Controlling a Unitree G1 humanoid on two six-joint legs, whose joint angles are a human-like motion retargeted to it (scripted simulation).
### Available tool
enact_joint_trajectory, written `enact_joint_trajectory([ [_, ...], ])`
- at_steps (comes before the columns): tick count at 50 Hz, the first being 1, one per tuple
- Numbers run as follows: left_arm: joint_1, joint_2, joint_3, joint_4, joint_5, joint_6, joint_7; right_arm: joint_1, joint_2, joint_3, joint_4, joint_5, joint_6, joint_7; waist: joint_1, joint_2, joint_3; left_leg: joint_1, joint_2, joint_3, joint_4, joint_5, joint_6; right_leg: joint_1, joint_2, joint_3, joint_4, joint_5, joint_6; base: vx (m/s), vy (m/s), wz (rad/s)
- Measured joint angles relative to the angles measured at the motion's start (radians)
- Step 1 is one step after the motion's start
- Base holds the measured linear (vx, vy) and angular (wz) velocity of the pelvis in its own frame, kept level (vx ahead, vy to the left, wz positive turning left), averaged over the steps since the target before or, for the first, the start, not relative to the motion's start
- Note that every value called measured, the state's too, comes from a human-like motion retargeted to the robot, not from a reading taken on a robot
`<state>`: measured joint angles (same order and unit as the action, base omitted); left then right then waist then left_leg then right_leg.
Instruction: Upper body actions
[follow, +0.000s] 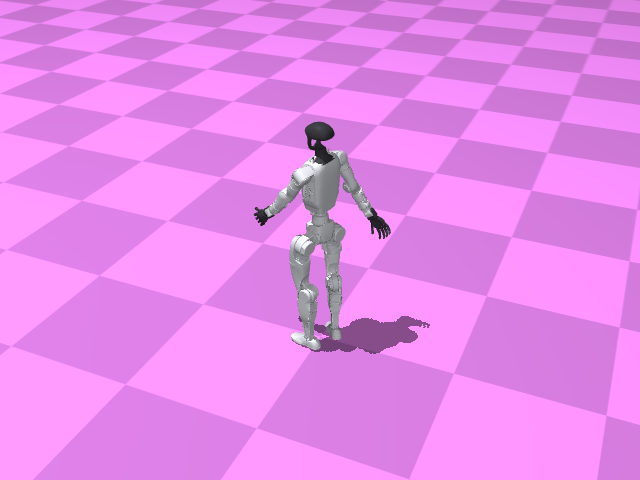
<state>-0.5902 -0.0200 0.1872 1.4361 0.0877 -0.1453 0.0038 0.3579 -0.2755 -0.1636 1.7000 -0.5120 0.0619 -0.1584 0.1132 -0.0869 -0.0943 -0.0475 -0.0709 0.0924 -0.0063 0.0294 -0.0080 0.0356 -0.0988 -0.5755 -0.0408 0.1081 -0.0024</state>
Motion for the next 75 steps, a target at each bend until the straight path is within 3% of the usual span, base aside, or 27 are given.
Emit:
enact_joint_trajectory([
  [6,-0.07,0.001,0.024,-0.093,0.04,-0.045,0.051,0.098,-0.044,-0.115,0.0,0.044,-0.028,-0.059,-0.014,0.021,0.007,0.002,0.005,0.025,0.004,-0.009,-0.002,-0.012,-0.005,0.009,0.005,0.006,-0.001,-0.05,0.03,-0.22],
  [12,0.063,0.023,0.029,-0.017,0.009,-0.034,0.025,-0.019,-0.012,-0.01,0.0,0.111,-0.005,-0.044,-0.001,0.036,0.006,0.007,0.009,0.039,0.001,-0.014,-0.001,-0.022,0.0,0.025,0.009,0.008,-0.005,-0.01,0.01,-0.03],
  [17,0.313,0.084,0.075,0.14,0.003,-0.004,-0.004,-0.287,0.09,0.151,0.0,0.068,-0.007,0.061,-0.014,0.052,0.001,0.02,0.016,0.038,-0.01,-0.015,-0.001,-0.026,0.009,0.034,0.013,0.007,-0.008,0.0,0.0,0.0],
  [21,0.606,0.17,0.149,0.251,0.104,0.016,-0.011,-0.539,0.214,0.23,-0.029,0.055,-0.096,0.214,-0.043,0.069,-0.002,0.035,0.028,0.052,-0.017,-0.022,-0.006,-0.039,0.017,0.06,0.021,0.009,-0.01,-0.01,-0.01,-0.13],
  [26,1.023,0.217,0.25,0.264,0.218,0.102,-0.075,-0.735,0.346,0.333,-0.24,0.11,-0.193,0.389,-0.064,0.081,0.004,0.055,0.041,0.084,-0.024,-0.034,-0.011,-0.054,0.029,0.099,0.03,0.011,-0.014,0.0,0.0,-0.33],
  [32,1.283,0.211,0.398,0.264,0.289,0.148,-0.102,-0.879,0.381,0.418,-0.383,0.016,-0.29,0.421,-0.078,0.07,-0.006,0.052,0.046,0.079,-0.022,-0.037,-0.016,-0.058,0.032,0.107,0.034,0.008,-0.01,0.0,-0.01,0.04],
  [39,1.113,0.203,0.356,0.264,0.113,0.167,-0.065,-0.755,0.314,0.437,-0.344,-0.116,-0.316,0.272,-0.095,0.049,-0.015,0.029,0.032,0.028,-0.016,-0.022,-0.012,-0.038,0.027,0.069,0.025,-0.004,-0.006,0.04,-0.02,0.38],
  [47,0.468,0.14,0.084,0.262,-0.019,0.091,0.006,-0.401,0.156,0.15,0.0,-0.077,-0.132,0.21,-0.05,0.01,-0.012,-0.013,0.009,-0.036,0.002,0.003,-0.007,-0.001,0.015,-0.009,0.003,-0.013,0.001,0.03,-0.03,0.43],
  [52,0.14,0.026,-0.019,0.132,-0.029,0.029,-0.06,-0.108,0.053,0.02,0.0,0.019,0.015,0.109,-0.03,-0.007,0.006,-0.033,-0.001,-0.054,0.009,0.011,-0.005,0.006,0.003,-0.041,-0.004,-0.013,0.006,-0.05,-0.05,0.21],
  [58,-0.05,-0.03,-0.027,-0.057,0.013,-0.066,-0.002,0.068,-0.016,-0.08,0.0,0.083,0.014,-0.018,-0.03,0.007,0.017,-0.036,0.006,-0.029,0.008,0.009,-0.006,-0.01,-0.003,-0.038,-0.001,-0.003,0.006,-0.06,0.0,-0.21],
  [63,-0.021,-0.026,-0.013,-0.103,0.026,-0.096,0.009,0.035,-0.03,-0.059,0.0,0.121,0.035,-0.041,-0.03,0.019,0.014,-0.027,0.01,-0.009,0.007,0.001,-0.005,-0.018,-0.001,-0.018,0.002,0.001,0.001,0.0,0.05,-0.22],
  [68,0.166,0.02,0.013,-0.009,-0.013,-0.088,-0.043,-0.172,0.021,0.11,0.0,0.094,0.045,0.04,-0.026,0.038,0.004,-0.004,0.018,0.018,-0.002,-0.009,-0.002,-0.026,0.011,0.012,0.008,0.004,-0.006,0.01,0.07,-0.3],
  [72,0.376,0.082,0.098,0.165,0.003,-0.036,-0.071,-0.421,0.123,0.263,0.0,-0.004,0.005,0.185,-0.029,0.058,-0.001,0.025,0.03,0.053,-0.013,-0.02,-0.002,-0.034,0.023,0.046,0.015,0.009,-0.013,-0.01,0.04,-0.45],
  [75,0.585,0.122,0.198,0.264,0.038,0.053,-0.082,-0.613,0.229,0.347,-0.013,-0.046,-0.09,0.271,-0.041,0.073,0.005,0.047,0.039,0.075,-0.02,-0.029,-0.005,-0.039,0.032,0.076,0.023,0.011,-0.014,-0.01,0.01,-0.4],
])
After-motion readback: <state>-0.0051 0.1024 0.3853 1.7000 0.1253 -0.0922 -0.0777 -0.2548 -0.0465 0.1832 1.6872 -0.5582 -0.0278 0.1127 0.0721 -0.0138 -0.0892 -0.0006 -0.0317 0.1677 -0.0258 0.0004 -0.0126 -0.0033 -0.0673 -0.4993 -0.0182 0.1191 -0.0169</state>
